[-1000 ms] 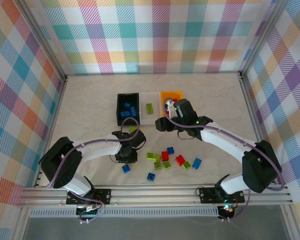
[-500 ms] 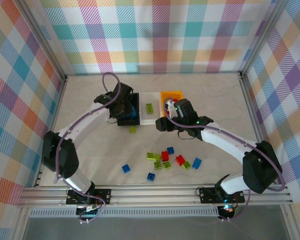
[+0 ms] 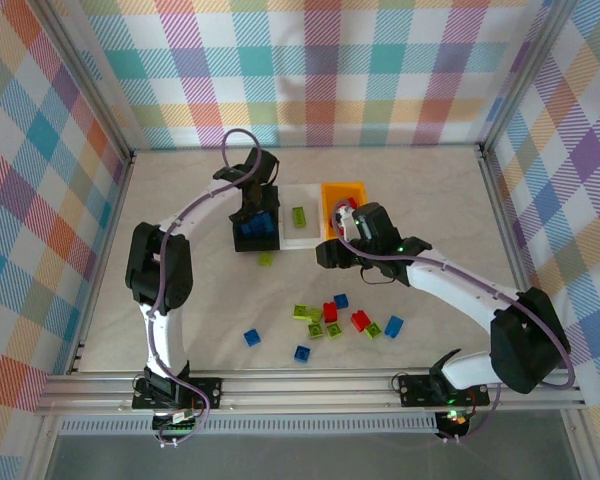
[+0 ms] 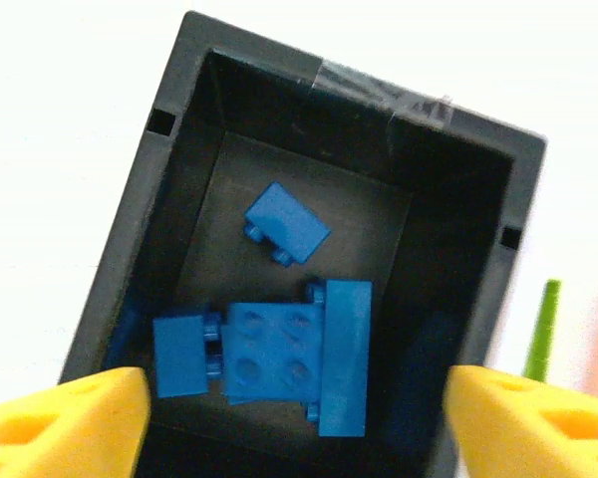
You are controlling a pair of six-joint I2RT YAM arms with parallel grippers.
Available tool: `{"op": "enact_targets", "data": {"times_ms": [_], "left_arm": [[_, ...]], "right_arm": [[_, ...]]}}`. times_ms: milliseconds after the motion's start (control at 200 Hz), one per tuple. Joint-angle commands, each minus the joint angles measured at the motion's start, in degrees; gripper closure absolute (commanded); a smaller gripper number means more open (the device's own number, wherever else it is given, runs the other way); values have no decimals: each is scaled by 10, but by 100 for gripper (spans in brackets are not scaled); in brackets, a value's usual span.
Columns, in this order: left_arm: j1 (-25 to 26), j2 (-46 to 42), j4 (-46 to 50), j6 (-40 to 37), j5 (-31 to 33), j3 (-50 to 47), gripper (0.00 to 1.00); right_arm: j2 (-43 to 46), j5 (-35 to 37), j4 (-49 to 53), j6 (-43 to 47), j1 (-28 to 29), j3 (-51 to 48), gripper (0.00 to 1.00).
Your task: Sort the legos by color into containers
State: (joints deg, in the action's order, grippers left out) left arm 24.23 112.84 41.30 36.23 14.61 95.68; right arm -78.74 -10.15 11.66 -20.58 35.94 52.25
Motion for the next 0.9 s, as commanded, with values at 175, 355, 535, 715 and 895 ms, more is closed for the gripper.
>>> {"op": "enact_targets", "data": {"times_ms": [175, 355, 535, 715, 895], "left_arm": [[29, -170, -46, 1, -72, -56, 0], [59, -292, -83, 21, -105, -194, 0], [64, -382, -97, 37, -117, -310, 0], [64, -429, -85, 37, -107, -364, 0], [63, -436, -75, 34, -97, -362, 0]], "right_arm": [[14, -5, 95, -21, -3, -19, 46], [18, 16, 151, -43, 1, -62, 49], [10, 51, 199, -54, 22, -69, 54], [-4, 100, 226, -50, 55, -71, 54], [-47, 123, 216, -49, 94, -53, 48]]}}
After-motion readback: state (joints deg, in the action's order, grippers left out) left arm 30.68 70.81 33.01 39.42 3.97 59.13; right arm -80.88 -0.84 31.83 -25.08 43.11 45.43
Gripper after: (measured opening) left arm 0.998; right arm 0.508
